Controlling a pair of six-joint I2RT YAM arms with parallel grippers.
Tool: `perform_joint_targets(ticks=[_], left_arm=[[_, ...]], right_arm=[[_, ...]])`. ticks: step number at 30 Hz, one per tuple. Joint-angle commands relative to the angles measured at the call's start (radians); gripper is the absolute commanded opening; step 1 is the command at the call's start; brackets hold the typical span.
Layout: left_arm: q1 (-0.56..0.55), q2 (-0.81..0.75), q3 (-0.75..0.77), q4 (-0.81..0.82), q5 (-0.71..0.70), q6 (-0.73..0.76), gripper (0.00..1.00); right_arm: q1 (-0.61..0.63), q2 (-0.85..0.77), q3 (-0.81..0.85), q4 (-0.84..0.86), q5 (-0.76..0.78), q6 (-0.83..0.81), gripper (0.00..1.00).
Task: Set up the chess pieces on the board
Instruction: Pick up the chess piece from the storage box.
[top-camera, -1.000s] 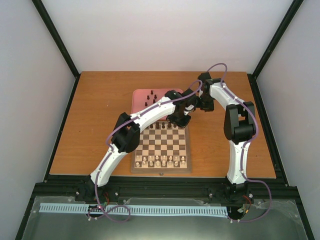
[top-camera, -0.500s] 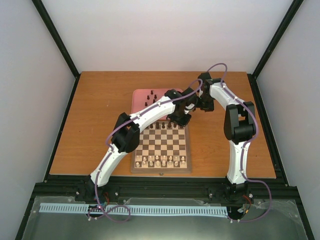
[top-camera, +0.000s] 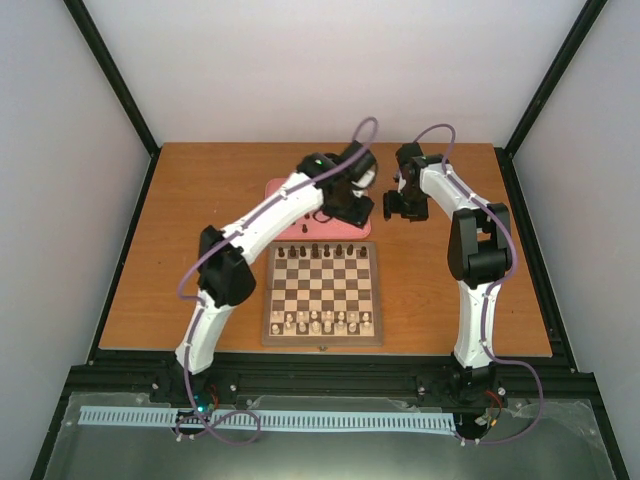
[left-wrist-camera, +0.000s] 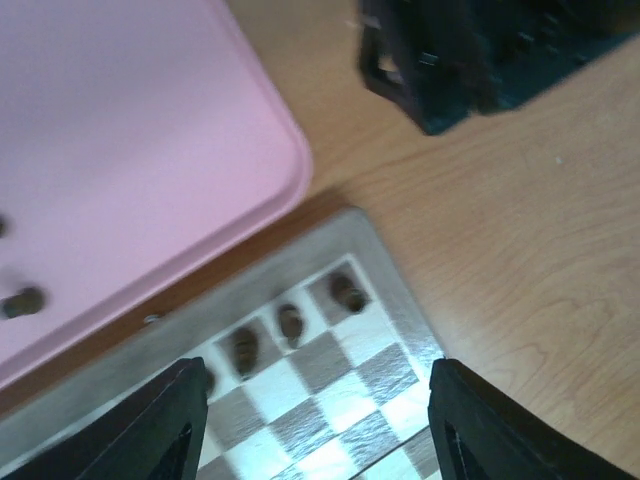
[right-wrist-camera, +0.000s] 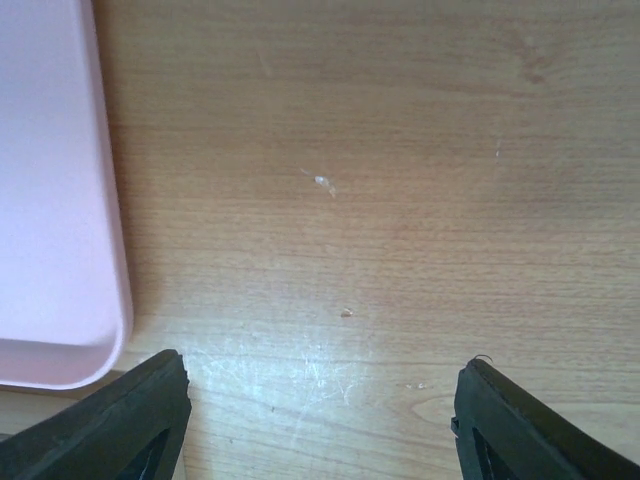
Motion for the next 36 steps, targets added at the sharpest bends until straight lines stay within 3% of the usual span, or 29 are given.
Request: perform_joint_targets(ticks=[1,7,10,16,26,36], left_arm=[[0.126,-0.139,-0.074,-0.001,-0.024,-0.048,0.66],[0.28,-0.333,-0.307,0.057,-0.054,-0.067,0.8],[0.336,-0.405,-0.406,0.061,-0.086,-0.055,0.93],[0.472,-0.543,-0.612,0.105,-0.07,-0.04,0.99],[0.641,-0.696,-0.911,0.186,-0.006,-0.018,1.0],[0.66,-0.699,-0.997,0.238,0.078,-0.003,1.0]], right_arm=[[0.004,-0.022,0.075,-0.014,-0.001,0.024,0.73],[0.083,0.052,0.247,-0.061,0.019,0.031,0.73],[0.132,0.111,0.37,-0.074,0.005,0.045,0.72],[0.242,0.276,0.656,-0.111,-0.039,0.073,0.71],[0.398,0.358,0.667,-0.022,0.021,0.14,0.69],[0.46,0.385,0.628,-0.049,0.071,0.149,0.63]])
